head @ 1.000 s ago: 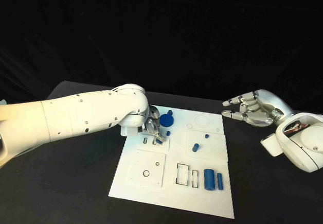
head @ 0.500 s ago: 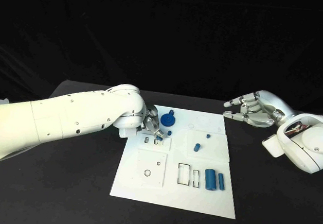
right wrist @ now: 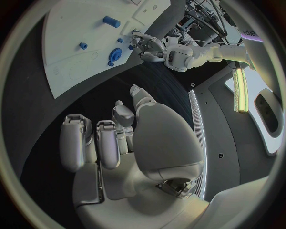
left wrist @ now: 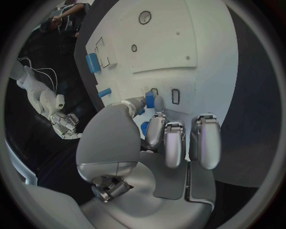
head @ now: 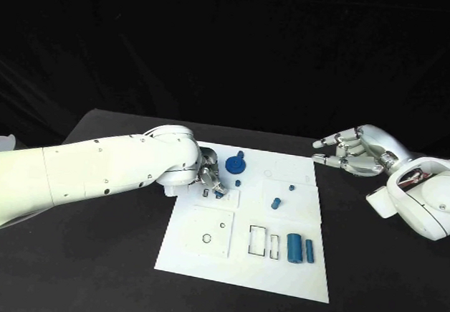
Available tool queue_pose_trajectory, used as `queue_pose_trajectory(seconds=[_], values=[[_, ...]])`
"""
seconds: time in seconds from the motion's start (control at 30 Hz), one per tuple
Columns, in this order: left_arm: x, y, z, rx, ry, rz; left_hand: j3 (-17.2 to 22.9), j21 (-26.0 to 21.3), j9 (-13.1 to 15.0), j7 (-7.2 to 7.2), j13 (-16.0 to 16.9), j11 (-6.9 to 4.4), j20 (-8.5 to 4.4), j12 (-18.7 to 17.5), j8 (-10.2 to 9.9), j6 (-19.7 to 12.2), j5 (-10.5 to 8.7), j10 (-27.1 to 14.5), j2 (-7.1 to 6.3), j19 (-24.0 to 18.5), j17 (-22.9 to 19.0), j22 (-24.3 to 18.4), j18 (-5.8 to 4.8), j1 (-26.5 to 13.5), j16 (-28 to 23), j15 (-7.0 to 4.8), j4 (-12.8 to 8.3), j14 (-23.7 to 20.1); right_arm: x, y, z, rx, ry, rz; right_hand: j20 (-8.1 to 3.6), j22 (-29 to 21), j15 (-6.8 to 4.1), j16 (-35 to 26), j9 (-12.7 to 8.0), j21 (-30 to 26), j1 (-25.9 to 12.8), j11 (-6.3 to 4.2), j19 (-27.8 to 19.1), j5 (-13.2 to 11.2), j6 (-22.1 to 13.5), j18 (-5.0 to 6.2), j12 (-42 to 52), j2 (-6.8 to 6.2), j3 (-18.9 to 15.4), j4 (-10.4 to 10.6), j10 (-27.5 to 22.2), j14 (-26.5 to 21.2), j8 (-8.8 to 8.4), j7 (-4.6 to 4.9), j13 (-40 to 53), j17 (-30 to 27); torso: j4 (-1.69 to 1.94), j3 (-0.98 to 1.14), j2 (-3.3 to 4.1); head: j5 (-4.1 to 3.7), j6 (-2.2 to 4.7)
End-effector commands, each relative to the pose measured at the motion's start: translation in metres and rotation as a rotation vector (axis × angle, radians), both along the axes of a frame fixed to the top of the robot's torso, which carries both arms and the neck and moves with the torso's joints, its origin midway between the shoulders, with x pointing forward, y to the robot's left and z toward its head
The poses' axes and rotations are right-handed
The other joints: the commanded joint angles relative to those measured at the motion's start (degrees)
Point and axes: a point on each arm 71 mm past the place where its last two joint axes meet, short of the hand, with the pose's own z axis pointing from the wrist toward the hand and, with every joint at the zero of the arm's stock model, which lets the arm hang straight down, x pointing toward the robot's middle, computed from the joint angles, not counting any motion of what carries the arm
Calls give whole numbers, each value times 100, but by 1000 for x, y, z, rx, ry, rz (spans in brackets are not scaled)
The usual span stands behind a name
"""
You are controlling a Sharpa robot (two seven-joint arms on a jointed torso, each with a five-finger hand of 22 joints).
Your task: Assemble the parts on the task board
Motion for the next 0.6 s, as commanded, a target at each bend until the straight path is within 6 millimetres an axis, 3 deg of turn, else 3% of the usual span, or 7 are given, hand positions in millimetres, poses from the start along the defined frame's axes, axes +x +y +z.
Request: queue_pose_trajectory(seconds=[0.03,0.6], values=[[0,3,0,64,-24,13,965,27,13,-48,11,11,34,38,36,44,-32,29,60,225,1508,766,-44,-21,18,20,-941,594,-1,1,-1,-6,4,15,-44,-5,-28,-33,-1,-31,36,7,5,21,45,33,-29,11,-32,-1,23,447,13,0,-6,787,0,2,3,7,-4],[-2,5,-2,115,3,-29,1003,39,29,-48,1,11,33,26,41,49,-33,26,54,236,1508,787,-49,-37,18,21,-972,594,-1,2,-2,-6,8,21,-44,-5,-28,-33,-1,-31,36,7,5,21,45,33,-29,11,-32,-1,23,447,13,0,-6,787,-3,0,3,28,-32]])
